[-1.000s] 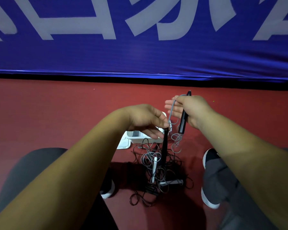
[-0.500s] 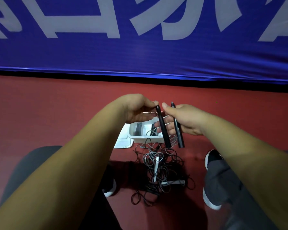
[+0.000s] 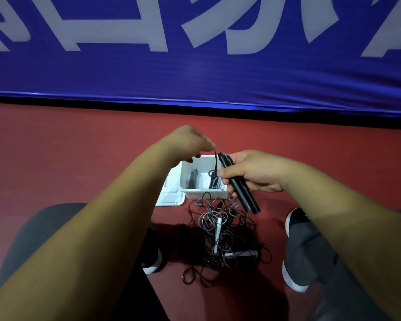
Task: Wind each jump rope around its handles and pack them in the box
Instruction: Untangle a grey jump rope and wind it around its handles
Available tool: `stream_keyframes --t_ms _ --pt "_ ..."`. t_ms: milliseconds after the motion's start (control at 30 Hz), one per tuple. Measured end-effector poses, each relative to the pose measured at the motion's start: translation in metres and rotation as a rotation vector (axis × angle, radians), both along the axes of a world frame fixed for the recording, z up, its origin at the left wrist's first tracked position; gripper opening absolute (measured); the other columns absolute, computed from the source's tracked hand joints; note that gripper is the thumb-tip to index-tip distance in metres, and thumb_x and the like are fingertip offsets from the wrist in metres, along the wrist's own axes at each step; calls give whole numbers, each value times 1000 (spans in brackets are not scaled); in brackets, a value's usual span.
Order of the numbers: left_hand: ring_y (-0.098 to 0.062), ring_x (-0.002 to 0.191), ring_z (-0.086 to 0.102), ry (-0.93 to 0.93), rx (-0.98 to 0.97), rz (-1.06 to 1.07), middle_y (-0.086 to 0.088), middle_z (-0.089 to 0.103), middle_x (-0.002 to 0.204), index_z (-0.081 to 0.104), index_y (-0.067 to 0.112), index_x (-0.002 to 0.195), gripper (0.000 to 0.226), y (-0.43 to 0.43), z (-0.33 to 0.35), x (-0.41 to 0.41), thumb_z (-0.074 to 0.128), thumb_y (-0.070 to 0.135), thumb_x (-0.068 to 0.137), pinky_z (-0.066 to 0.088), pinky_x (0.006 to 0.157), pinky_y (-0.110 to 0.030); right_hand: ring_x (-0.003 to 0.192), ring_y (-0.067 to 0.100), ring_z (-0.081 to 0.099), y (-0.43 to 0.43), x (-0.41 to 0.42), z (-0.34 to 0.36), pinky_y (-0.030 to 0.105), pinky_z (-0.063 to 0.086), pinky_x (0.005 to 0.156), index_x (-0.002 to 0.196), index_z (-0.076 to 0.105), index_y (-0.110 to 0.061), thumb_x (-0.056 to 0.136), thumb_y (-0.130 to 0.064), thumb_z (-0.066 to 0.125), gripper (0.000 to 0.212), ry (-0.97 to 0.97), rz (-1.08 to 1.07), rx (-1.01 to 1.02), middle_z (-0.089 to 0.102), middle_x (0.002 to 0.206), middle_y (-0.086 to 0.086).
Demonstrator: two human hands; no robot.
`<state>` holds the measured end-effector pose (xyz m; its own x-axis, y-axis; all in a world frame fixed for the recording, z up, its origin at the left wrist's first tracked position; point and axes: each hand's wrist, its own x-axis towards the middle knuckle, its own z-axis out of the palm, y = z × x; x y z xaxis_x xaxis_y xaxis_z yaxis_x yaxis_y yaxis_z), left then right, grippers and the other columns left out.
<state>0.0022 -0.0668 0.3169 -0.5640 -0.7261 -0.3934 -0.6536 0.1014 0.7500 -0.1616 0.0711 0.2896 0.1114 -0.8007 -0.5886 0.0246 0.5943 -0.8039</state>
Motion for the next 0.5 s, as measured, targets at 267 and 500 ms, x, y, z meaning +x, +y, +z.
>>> stream_keyframes --t_ms 267,500 --pt "-7 82 67 -16 -165 -311 7 77 94 78 26 102 21 15 -3 -10 75 8 90 53 77 -25 59 18 50 -4 -2 1 28 48 51 92 56 -4 89 9 61 14 86 -3 35 53 69 13" --pt "-19 80 62 -24 -382 -217 2 69 88 71 18 99 6 19 -9 -22 67 16 96 49 72 -30 61 22 62 -6 -8 2 40 59 64 92 65 -10 89 -17 63 8 482 8 17 66 77 9"
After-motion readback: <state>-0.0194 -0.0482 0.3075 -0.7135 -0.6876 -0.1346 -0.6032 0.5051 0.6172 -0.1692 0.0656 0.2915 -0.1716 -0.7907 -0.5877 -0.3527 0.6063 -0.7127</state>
